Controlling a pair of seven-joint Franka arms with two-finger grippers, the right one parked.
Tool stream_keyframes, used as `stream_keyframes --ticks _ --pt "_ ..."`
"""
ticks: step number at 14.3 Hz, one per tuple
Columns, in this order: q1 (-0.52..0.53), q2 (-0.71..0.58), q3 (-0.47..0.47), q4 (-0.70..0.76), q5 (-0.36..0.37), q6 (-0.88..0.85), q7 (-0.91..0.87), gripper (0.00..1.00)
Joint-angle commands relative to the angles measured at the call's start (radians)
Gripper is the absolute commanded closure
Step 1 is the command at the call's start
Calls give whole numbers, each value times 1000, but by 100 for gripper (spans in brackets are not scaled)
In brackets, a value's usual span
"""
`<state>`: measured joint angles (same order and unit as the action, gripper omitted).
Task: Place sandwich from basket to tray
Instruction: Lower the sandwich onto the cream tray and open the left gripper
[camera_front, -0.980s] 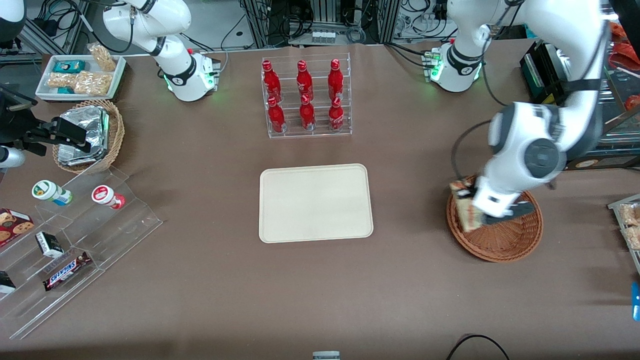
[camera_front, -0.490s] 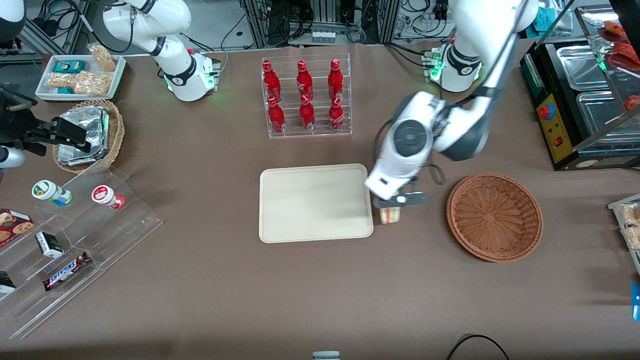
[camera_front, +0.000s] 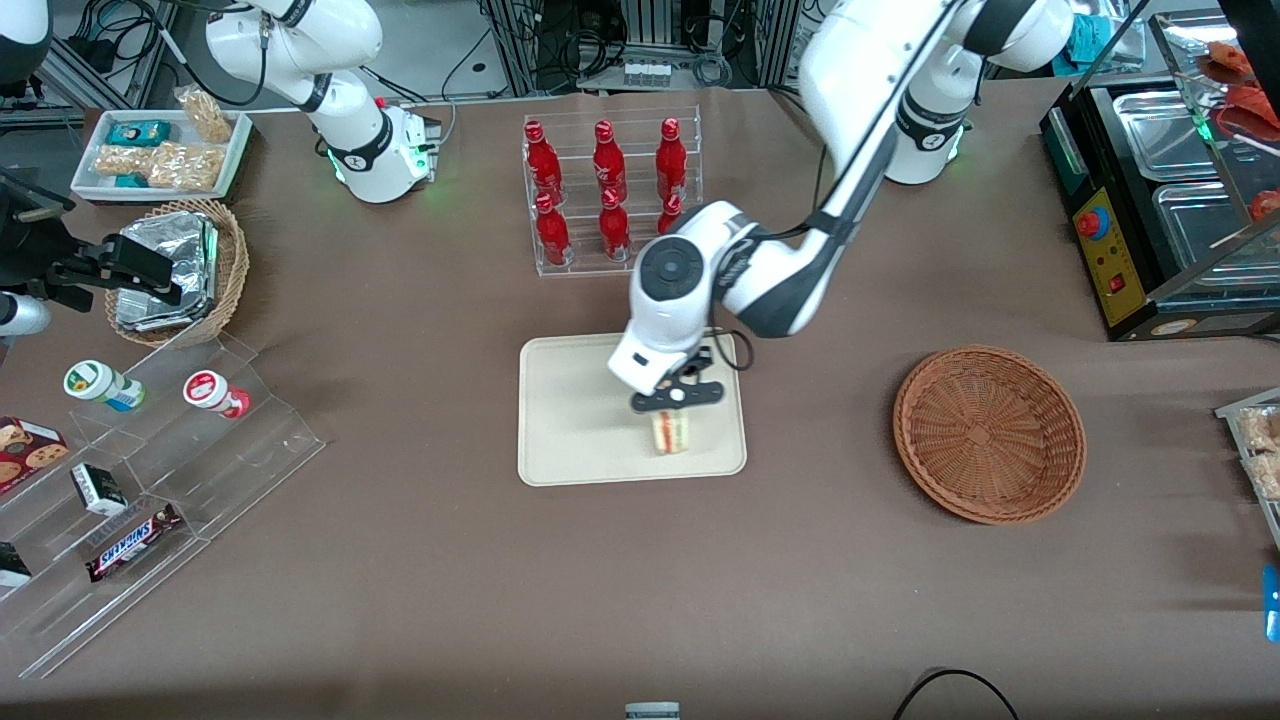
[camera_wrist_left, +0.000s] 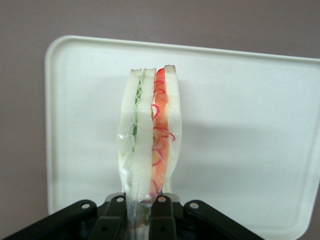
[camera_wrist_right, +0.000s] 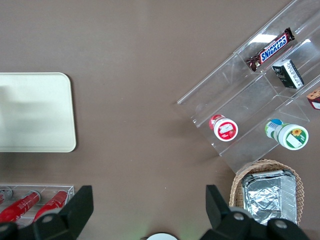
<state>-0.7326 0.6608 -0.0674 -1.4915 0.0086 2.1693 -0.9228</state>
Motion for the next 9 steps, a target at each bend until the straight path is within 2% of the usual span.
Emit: stream_keyframes --ticks 1,7,8,9 --pt "-50 81 17 108 2 1 -43 100" --pt "-53 129 15 128 1 32 -51 98" --pt "-53 131 15 128 -1 40 -51 94" --pt "-53 129 15 128 -4 41 -50 78"
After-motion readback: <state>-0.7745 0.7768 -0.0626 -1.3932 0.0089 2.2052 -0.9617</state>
